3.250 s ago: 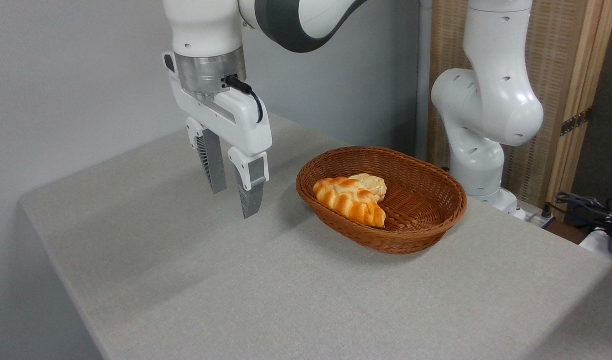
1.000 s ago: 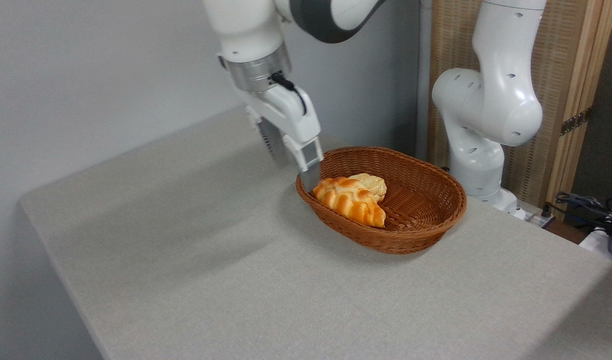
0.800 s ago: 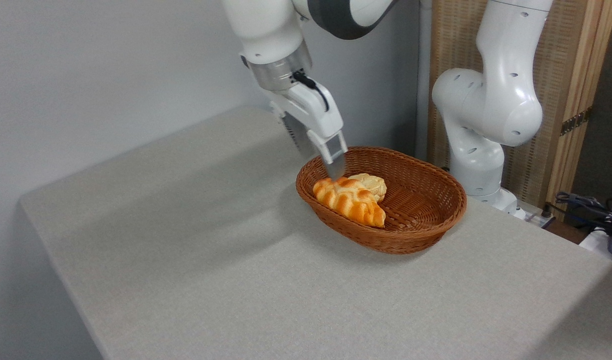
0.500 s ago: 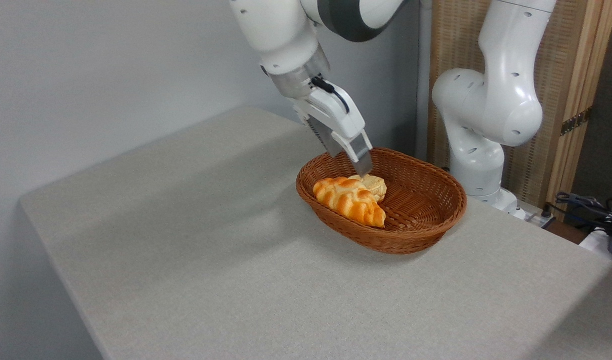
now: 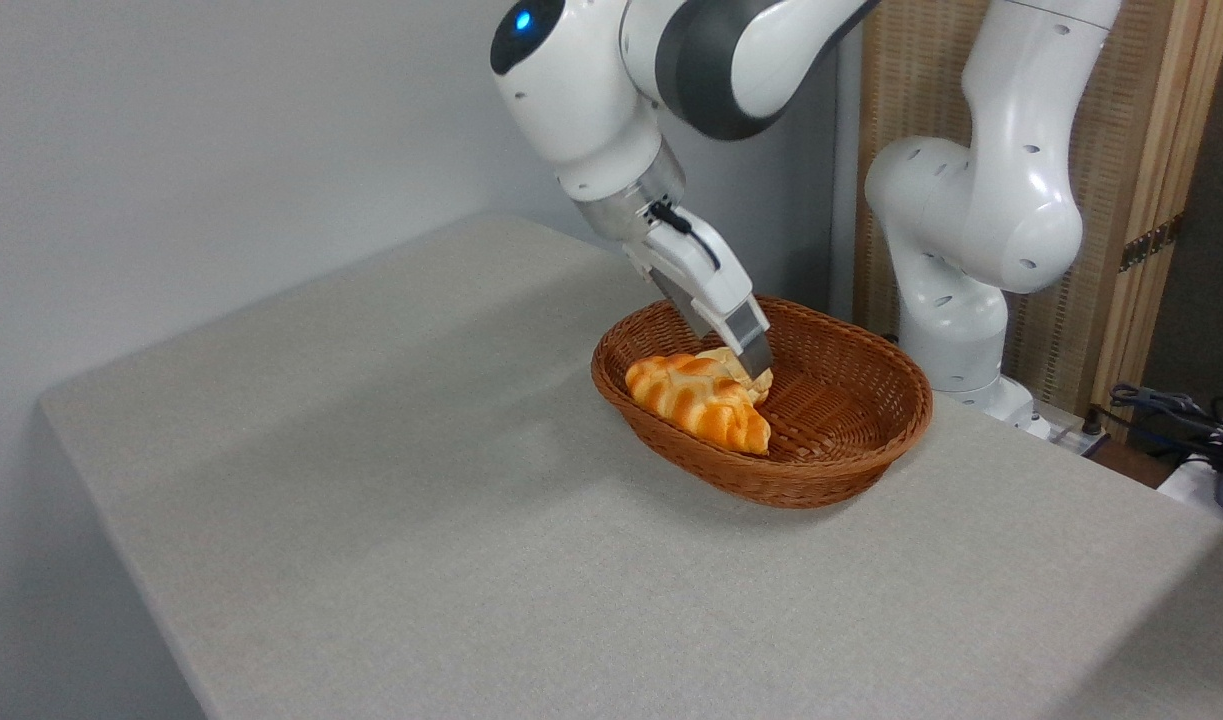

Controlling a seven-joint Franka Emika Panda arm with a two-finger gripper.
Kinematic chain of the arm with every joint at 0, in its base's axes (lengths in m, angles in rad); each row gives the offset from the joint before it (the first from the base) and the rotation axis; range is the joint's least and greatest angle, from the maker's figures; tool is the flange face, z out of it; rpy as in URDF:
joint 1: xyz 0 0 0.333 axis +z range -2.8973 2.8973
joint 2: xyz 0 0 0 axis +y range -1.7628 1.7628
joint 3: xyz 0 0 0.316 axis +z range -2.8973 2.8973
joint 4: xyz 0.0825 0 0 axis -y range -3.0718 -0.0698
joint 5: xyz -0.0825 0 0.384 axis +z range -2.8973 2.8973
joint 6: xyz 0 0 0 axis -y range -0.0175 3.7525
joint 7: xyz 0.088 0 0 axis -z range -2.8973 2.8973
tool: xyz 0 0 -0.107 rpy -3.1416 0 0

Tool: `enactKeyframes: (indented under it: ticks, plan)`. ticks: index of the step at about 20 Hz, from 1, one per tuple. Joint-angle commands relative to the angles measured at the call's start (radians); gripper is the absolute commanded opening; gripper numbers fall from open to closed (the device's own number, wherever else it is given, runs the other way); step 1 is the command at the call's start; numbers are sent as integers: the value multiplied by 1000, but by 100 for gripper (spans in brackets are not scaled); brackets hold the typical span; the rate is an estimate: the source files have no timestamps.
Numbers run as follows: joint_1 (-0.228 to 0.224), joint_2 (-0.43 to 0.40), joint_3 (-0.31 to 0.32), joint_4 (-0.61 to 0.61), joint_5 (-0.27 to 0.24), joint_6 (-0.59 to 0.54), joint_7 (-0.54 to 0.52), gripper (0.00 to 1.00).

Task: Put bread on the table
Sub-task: 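Move the gripper over the basket and lower it toward the round bun, then close the gripper on the small round bun inside the basket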

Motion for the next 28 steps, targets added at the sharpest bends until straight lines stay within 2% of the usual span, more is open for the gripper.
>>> enactKeyframes:
  ticks: [1, 8, 13, 14, 16, 20, 28]
  plan:
    - [-54, 18, 8, -25, 16, 56, 3, 100]
    - [-57, 50, 6, -25, 19, 82, 4, 100]
    - [-76, 68, 8, -25, 20, 82, 4, 100]
    - [-76, 73, 8, -25, 23, 82, 11, 95]
    - [-76, 78, 8, -25, 43, 82, 23, 70]
    - [-76, 78, 8, -24, 43, 82, 32, 47]
    - [-76, 79, 8, -24, 43, 80, 43, 47]
